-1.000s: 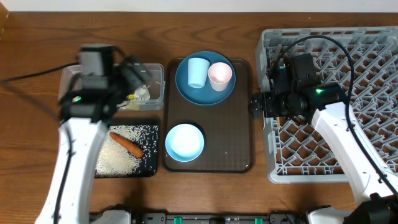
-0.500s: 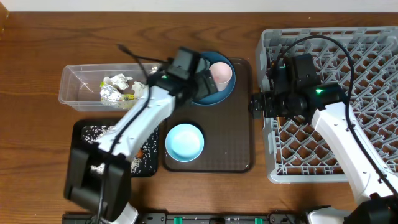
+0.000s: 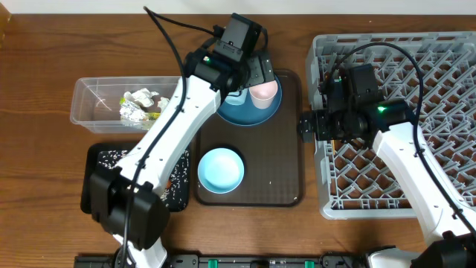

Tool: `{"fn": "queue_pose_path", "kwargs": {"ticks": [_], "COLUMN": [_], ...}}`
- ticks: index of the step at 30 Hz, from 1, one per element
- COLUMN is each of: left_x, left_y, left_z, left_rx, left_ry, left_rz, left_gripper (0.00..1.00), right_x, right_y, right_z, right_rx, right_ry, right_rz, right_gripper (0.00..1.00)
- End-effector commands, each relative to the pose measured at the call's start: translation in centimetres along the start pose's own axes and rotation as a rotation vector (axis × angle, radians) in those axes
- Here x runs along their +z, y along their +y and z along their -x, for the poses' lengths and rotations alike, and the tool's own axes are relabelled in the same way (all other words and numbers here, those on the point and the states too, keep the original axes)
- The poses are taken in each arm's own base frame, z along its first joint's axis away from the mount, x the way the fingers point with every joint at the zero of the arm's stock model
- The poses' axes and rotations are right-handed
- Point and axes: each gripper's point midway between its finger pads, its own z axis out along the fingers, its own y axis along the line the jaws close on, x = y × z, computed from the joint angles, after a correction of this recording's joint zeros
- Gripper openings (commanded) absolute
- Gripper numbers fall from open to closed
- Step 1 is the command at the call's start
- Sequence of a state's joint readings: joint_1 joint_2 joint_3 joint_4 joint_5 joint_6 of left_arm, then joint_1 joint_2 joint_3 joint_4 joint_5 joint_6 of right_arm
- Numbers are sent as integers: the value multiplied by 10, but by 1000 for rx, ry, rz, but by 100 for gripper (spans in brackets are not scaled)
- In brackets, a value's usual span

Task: Sort waste into correct bins and load items into the dishwasher rack
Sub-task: 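Reach the left gripper over the blue plate to the pink cup, then close the left gripper on the pink cup rim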

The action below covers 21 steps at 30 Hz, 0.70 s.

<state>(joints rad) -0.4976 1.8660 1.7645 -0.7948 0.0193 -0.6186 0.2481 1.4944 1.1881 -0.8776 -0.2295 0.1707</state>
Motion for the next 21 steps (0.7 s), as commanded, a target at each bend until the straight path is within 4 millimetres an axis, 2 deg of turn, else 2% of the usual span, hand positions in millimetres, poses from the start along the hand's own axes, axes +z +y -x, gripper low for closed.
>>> {"fn": "queue_pose_path", "kwargs": {"ticks": [1,6,9,13,18,21], "left_x": [21,52,72,88,98,98], "left_y": [8,15,15,13,14,22], "left_z": [-5,-27,-40,-47,-50,-45], "left_rx": [9,-19,-4,6,9,15], "left_ry": [24,93,127,141,145,113], "left_rz": [47,96,116,121,127,171], "left_gripper": [98,99,79,66,62,45], "right_x": [-4,-4,-4,-4,-4,-4], "right_y": [5,5,5,5,5,5], "right_z": [-1,-1,-1,-1,-1,-1], "right_rx": [-18,-18,-18,-18,-18,-18], "right_ry": [-10,-10,-10,-10,-10,-10], "right_rz": [12,12,12,12,12,12], "right_gripper": [99,99,99,99,99,99]}}
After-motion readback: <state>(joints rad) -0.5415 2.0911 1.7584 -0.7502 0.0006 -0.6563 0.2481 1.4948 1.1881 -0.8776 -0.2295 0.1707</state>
